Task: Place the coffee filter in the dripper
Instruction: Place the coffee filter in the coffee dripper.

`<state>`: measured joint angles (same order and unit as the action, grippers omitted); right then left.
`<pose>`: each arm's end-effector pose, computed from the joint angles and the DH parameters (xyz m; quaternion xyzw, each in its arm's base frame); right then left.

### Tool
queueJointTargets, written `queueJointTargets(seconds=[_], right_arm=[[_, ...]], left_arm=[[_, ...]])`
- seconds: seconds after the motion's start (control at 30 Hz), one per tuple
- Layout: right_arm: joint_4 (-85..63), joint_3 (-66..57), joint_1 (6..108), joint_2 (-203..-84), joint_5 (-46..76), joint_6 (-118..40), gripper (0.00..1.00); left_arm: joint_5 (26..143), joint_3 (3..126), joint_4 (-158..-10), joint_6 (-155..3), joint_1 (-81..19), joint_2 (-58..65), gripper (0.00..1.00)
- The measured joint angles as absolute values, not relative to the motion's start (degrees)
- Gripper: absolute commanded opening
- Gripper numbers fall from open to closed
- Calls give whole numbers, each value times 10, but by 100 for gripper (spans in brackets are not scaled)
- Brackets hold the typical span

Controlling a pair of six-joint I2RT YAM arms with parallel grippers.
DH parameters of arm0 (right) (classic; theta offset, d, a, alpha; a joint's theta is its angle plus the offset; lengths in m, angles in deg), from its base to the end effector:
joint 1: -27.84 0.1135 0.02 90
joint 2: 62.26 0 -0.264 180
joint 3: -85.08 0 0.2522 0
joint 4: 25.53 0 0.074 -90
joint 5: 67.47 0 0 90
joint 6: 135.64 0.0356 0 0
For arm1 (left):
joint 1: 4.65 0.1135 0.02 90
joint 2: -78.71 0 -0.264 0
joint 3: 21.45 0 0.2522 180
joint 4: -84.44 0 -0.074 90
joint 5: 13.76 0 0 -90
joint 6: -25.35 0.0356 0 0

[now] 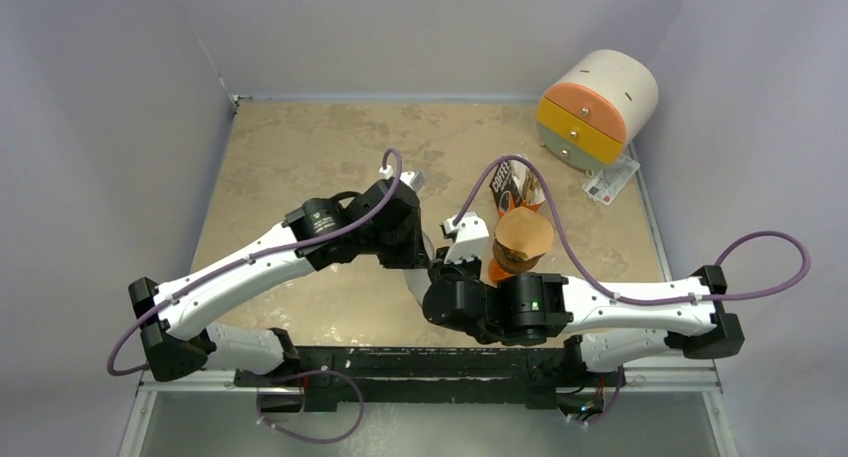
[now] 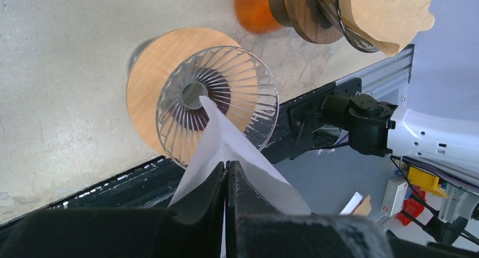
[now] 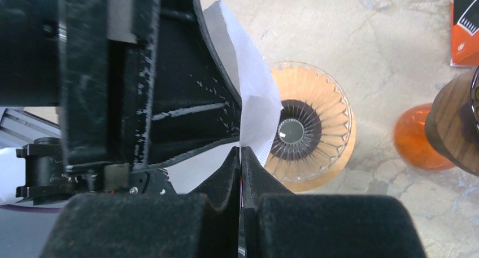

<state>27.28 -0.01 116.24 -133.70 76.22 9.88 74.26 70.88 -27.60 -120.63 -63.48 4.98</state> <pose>0.0358 0.2539 0.3632 -0.0421 0.8278 0.2379 0.5064 0.1338 -0.2188 0.3642 0.0173 0.9375 -0.2838 0.2007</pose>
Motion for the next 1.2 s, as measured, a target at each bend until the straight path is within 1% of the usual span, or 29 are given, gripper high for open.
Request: queueJointTargets(seconds=[0.37,0.57,0.87,1.2], right_arm=[[278,51,1160,-1282,753,175,0],[277,55,1140,-1265,744,197,0],[228,105,1037,-1226,630,223,0],[208,107,1016,-1226,561,259,0]], left_arm=[[729,742,-258,-1204,-652,-5,0],[721,757,-242,-1195,-657,-30,0],[708,796,-228,-1182,-658,-50,0],[695,813,-200,-1161,-658,-79,0]])
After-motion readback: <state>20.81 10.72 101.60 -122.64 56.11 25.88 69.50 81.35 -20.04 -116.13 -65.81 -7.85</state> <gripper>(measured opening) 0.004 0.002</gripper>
